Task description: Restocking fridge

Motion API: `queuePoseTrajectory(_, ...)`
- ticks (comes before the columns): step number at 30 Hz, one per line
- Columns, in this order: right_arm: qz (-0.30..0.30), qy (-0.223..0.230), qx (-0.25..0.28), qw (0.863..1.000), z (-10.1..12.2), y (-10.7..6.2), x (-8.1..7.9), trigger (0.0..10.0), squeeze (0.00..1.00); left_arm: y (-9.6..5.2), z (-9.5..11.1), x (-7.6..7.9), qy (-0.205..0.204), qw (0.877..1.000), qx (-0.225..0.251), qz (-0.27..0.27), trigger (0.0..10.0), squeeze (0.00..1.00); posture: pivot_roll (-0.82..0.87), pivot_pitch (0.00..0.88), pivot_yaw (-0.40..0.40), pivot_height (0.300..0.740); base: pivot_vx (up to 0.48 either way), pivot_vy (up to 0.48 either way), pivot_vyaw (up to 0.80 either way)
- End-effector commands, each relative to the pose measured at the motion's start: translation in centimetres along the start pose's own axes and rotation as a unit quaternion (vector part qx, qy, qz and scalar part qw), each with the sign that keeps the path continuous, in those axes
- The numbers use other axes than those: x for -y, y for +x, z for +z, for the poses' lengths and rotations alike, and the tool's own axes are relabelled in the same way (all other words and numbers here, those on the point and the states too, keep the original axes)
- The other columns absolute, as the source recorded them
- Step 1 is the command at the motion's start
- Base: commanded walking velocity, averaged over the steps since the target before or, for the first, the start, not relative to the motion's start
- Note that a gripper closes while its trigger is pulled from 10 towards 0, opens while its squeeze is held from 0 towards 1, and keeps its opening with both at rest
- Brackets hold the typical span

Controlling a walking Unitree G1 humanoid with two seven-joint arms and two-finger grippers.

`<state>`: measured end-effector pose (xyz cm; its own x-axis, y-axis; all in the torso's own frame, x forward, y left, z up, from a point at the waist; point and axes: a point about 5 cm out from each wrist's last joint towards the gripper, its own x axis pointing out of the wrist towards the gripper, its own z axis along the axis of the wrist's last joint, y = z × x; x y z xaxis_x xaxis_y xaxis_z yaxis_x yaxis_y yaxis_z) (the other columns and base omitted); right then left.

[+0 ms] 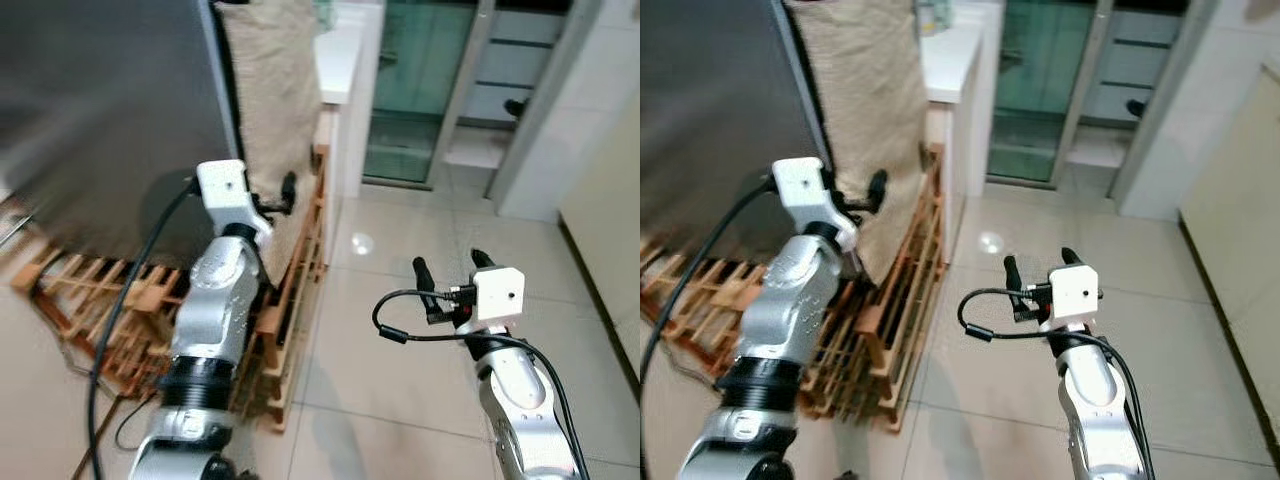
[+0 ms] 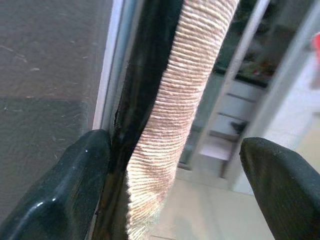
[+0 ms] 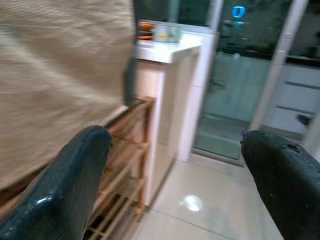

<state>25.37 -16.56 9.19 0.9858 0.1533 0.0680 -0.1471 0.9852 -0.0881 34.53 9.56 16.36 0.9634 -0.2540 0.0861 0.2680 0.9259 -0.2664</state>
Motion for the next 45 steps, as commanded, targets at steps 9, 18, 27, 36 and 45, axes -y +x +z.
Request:
queuePoseTrajectory(9,0.004,-0.003,0.003,1.0,0.2,0.0,-0.1,10.0,0.0,0.6,0.2,11.3,-0.078,0.943,0.012,-0.324,10.0,0.0,-0.16,0.0,0.012,0.74,0.0,0.0,0.0)
queuePoseTrajectory(18,-0.004,-0.003,0.002,1.0,0.3,-0.4,-0.1,10.0,0.0,0.5,0.0,12.4,-0.069,0.937,0.024,-0.341,10.0,0.0,-0.19,0.0,0.03,0.74,0.0,0.0,0.0)
queuePoseTrajectory(27,-0.033,0.016,-0.02,0.999,-0.6,-0.2,0.6,10.0,0.0,-2.2,0.7,-1.7,0.057,0.987,0.029,-0.148,10.0,0.0,-0.15,0.0,0.026,0.74,0.0,0.0,0.0)
queuePoseTrajectory(36,-0.025,0.028,-0.029,0.999,-0.9,0.8,0.7,10.0,0.0,-10.2,-0.3,-11.4,0.146,0.985,0.004,0.087,10.0,0.0,-0.09,0.0,0.001,0.74,0.0,0.0,0.08)
queuePoseTrajectory(45,-0.026,0.039,-0.026,0.999,0.0,2.5,2.0,10.0,0.0,-9.5,-2.1,-6.9,0.107,0.99,0.017,0.086,10.0,0.0,-0.1,0.0,-0.059,0.74,0.0,0.0,0.63)
